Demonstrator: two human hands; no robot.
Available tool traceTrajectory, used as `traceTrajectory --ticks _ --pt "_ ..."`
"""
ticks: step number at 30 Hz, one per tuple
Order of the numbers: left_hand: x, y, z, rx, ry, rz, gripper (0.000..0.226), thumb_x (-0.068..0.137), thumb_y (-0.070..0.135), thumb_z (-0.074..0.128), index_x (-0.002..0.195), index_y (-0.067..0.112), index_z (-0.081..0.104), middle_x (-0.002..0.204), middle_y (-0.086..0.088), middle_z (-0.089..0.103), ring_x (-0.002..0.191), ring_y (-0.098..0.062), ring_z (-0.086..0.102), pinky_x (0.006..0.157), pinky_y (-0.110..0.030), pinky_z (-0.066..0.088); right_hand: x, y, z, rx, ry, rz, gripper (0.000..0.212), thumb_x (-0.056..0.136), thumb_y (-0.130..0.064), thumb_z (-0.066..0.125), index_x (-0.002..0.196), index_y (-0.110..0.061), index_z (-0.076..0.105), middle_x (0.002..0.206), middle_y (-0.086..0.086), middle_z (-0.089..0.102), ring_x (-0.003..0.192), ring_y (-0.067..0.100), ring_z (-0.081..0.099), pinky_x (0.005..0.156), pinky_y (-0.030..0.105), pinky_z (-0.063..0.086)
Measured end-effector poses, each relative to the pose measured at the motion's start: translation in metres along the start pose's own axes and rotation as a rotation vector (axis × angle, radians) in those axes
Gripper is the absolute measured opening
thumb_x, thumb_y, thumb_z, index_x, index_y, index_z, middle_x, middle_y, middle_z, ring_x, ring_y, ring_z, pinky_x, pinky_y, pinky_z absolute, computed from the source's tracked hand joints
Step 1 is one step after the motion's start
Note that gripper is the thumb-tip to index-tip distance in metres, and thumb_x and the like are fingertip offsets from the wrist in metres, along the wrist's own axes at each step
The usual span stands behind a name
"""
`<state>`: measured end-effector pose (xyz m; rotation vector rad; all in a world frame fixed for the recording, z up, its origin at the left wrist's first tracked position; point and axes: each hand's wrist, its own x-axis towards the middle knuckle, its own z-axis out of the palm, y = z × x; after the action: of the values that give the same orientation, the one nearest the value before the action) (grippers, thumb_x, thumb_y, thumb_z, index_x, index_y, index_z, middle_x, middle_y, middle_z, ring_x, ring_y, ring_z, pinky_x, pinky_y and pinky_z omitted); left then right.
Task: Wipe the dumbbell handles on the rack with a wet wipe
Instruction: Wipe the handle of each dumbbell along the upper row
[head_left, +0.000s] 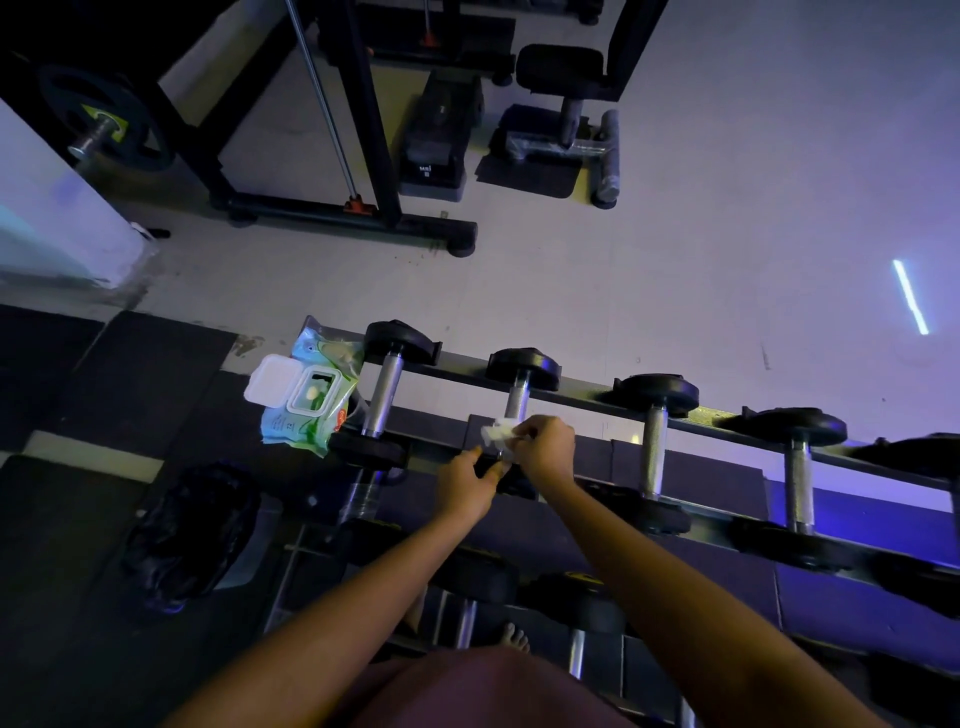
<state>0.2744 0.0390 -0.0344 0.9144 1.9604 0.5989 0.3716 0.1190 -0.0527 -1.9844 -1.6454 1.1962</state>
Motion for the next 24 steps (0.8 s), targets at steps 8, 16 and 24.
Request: traceTrajectory --ticks 8,16,24 --pt "-0.027 -0.004 -0.013 0.07 0.016 0.06 0.042 0.089 0.019 0.067 0.128 0.009 0.06 0.124 -0.01 0.064 0.116 -0.023 0.059 0.094 -0.026 0.043 -0.03 0.007 -0.021 0.088 0.019 -0.065 0.016 0.078 -0.001 0.07 0.092 -0.005 0.075 0.094 0.013 0.072 0.081 0.017 0.062 0.072 0.02 0.045" --pt "-0.069 -0.004 0.002 -0.066 0.093 0.105 0.028 0.086 0.016 0.071 0.112 0.007 0.069 0.106 -0.007 0.07 0.1 -0.018 0.065 0.085 -0.02 0.046 -0.073 0.022 -0.044 0.268 0.113 -0.138 0.008 0.076 -0.004 0.075 0.085 -0.005 0.075 0.078 0.007 0.068 0.072 0.014 0.06 0.067 0.022 0.046" --pt "-0.111 -0.023 0.004 -0.069 0.135 0.183 0.02 0.083 0.019 0.074 0.101 0.01 0.074 0.095 -0.007 0.073 0.09 -0.018 0.067 0.085 -0.028 0.051 -0.132 0.054 -0.051 0.337 0.175 -0.137 0.009 0.076 -0.007 0.077 0.084 -0.007 0.074 0.074 0.0 0.066 0.068 0.007 0.059 0.06 0.008 0.044"
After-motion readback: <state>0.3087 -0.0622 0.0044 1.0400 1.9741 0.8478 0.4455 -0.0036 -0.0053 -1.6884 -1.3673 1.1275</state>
